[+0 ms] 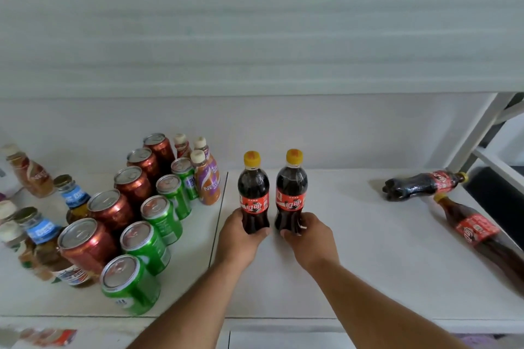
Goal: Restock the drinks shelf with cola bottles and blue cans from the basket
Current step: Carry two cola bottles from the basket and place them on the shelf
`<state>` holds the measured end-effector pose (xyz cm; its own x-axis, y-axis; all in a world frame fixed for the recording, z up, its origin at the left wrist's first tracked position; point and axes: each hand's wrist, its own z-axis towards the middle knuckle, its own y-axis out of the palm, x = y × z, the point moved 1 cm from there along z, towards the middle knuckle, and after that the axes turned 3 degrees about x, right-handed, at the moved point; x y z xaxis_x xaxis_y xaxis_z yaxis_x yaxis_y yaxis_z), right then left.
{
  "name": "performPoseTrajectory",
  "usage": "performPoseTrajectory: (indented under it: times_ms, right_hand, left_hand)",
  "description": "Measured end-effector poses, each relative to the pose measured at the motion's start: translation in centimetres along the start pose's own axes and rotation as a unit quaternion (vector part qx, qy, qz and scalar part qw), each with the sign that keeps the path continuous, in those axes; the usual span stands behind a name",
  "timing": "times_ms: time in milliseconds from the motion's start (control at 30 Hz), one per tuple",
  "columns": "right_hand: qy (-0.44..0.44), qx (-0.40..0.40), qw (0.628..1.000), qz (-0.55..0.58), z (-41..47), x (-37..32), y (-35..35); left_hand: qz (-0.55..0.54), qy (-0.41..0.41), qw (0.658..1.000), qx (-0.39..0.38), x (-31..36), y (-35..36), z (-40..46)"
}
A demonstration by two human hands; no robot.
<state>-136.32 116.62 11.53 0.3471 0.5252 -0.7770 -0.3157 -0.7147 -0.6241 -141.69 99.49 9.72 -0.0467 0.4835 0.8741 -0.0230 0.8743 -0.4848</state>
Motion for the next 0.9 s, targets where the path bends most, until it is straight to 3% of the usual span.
performPoseTrajectory:
  times_ms: [533,900]
  right_hand:
    - [0.022,0.004,1.0,-0.016,8.8,-3.3,1.5]
    - [0.036,-0.016,0.998,-0.053,7.9,-3.0,1.0]
  left_hand:
    - [0.044,0.012,0.999,-0.018,2.6,0.9,9.6]
    - [0.08,0.002,0.996,-0.035,3.2,0.2,7.8]
